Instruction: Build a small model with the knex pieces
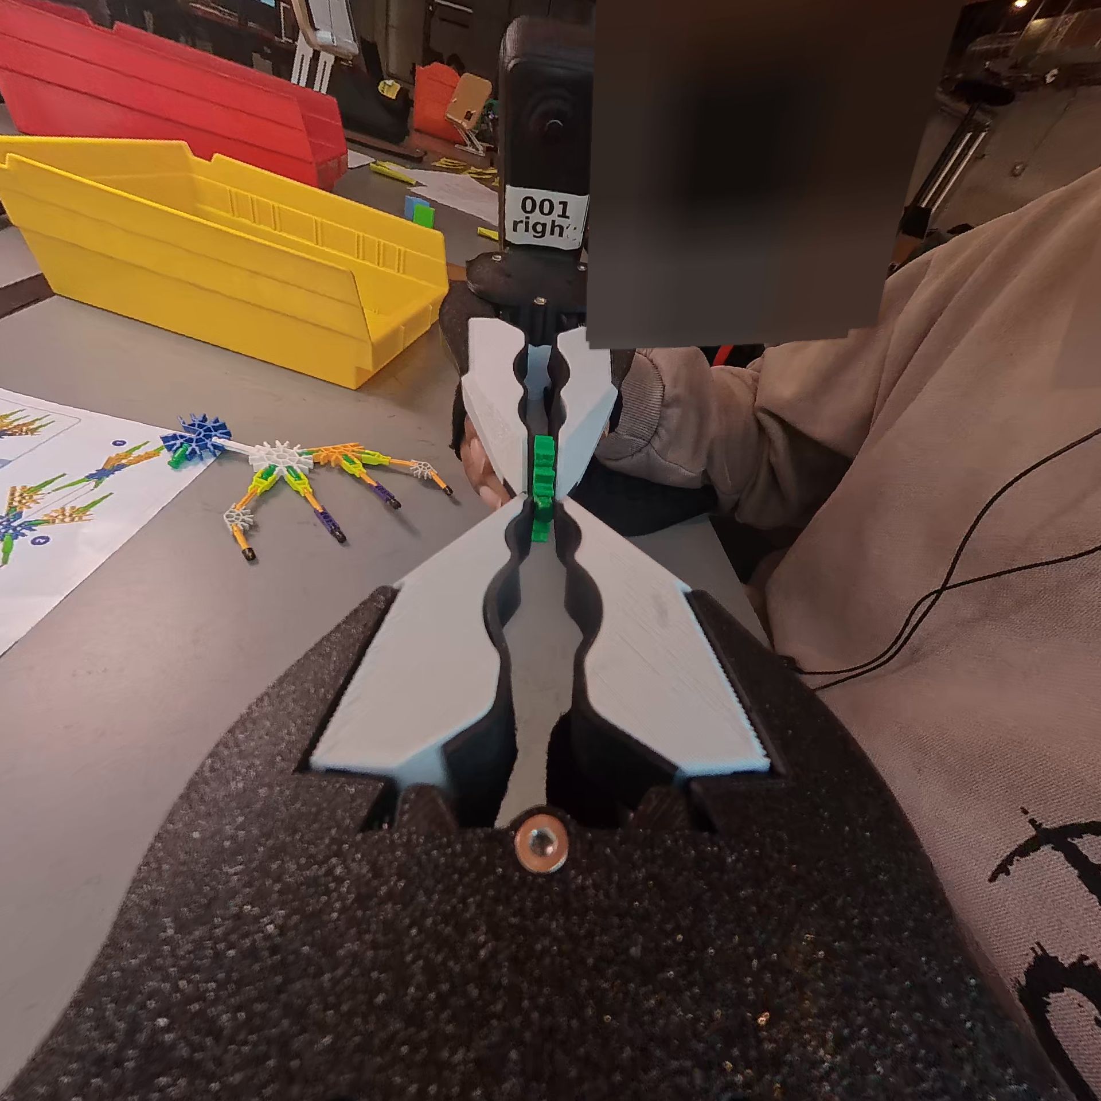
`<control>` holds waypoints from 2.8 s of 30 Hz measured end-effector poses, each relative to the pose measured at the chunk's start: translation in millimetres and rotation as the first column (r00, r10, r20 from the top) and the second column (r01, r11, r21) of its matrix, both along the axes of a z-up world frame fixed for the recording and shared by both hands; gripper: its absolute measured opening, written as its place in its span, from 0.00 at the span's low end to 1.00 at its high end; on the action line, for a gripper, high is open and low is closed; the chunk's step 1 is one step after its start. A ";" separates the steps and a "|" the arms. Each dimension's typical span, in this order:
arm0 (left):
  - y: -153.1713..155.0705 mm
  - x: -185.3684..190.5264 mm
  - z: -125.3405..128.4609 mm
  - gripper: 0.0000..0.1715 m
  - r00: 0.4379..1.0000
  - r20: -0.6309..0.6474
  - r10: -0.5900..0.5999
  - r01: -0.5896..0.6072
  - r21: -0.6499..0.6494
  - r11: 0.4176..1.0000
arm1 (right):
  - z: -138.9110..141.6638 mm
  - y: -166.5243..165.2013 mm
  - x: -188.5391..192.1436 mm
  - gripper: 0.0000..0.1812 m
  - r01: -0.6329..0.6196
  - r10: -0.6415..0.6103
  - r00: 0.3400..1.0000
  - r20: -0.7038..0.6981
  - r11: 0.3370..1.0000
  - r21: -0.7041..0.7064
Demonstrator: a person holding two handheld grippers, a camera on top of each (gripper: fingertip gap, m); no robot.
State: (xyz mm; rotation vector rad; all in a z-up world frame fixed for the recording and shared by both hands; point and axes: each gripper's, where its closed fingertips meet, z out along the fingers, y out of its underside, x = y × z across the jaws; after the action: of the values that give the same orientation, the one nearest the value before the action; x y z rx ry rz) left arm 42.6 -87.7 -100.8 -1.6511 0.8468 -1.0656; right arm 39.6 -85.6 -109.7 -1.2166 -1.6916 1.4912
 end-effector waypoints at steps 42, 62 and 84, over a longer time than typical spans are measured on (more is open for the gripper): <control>73.5 -134.8 21.5 0.03 0.552 -0.209 0.807 -0.682 0.444 0.581 | -8.4 99.0 -10.9 0.03 0.560 -0.565 0.825 -0.006 0.819 -0.123; 17.1 -47.8 19.8 0.16 0.983 0.067 0.173 -0.171 -0.029 0.985 | 23.9 19.6 -23.1 0.03 0.216 -0.232 0.934 -0.272 0.973 -0.086; 40.2 -87.4 40.5 0.03 0.892 0.028 0.450 -0.448 0.168 0.878 | 25.1 35.4 -15.9 0.13 0.255 -0.259 0.933 -0.248 0.966 -0.051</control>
State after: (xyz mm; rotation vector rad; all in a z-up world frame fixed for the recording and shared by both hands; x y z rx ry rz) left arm -44.8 -47.5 -60.3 -1.6033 0.5047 -0.6390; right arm 23.7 -50.2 -84.6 -1.1520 -1.3006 1.4333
